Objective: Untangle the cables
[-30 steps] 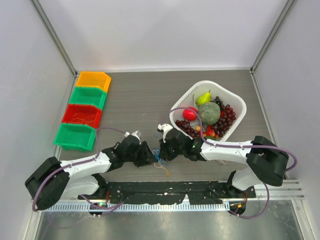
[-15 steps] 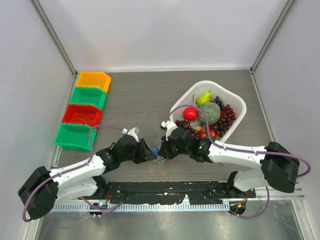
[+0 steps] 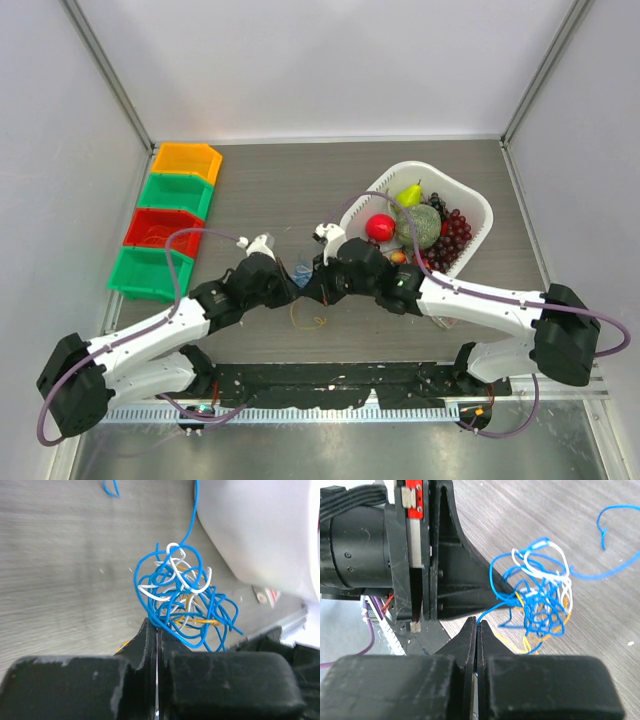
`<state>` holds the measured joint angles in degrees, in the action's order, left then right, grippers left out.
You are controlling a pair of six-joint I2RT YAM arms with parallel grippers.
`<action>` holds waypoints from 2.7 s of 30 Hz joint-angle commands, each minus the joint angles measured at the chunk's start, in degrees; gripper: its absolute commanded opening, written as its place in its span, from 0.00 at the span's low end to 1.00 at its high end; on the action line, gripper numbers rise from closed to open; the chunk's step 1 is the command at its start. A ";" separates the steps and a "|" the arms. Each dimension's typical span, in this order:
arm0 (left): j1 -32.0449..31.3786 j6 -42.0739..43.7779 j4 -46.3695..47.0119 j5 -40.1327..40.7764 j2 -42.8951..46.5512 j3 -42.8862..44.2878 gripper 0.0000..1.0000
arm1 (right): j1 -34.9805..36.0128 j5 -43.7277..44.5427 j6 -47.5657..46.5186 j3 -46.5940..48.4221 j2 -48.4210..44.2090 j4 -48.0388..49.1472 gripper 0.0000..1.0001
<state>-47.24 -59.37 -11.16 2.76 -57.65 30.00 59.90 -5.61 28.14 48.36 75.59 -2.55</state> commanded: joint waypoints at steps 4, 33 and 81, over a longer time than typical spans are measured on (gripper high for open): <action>3.56 0.40 -21.88 21.31 4.37 7.27 0.00 | 0.39 10.60 -10.18 13.93 -5.37 -11.59 0.01; 9.98 -1.27 -30.33 21.50 14.67 4.02 0.00 | -3.65 21.43 -27.88 64.48 7.37 -5.73 0.01; 14.64 22.90 21.53 14.99 -13.20 2.44 0.92 | -7.16 -1.60 -15.13 93.58 19.76 0.70 0.01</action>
<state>-32.56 -34.70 2.39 19.46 -75.05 33.19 53.74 -8.40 14.66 136.40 92.75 -5.91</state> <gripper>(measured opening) 0.909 0.036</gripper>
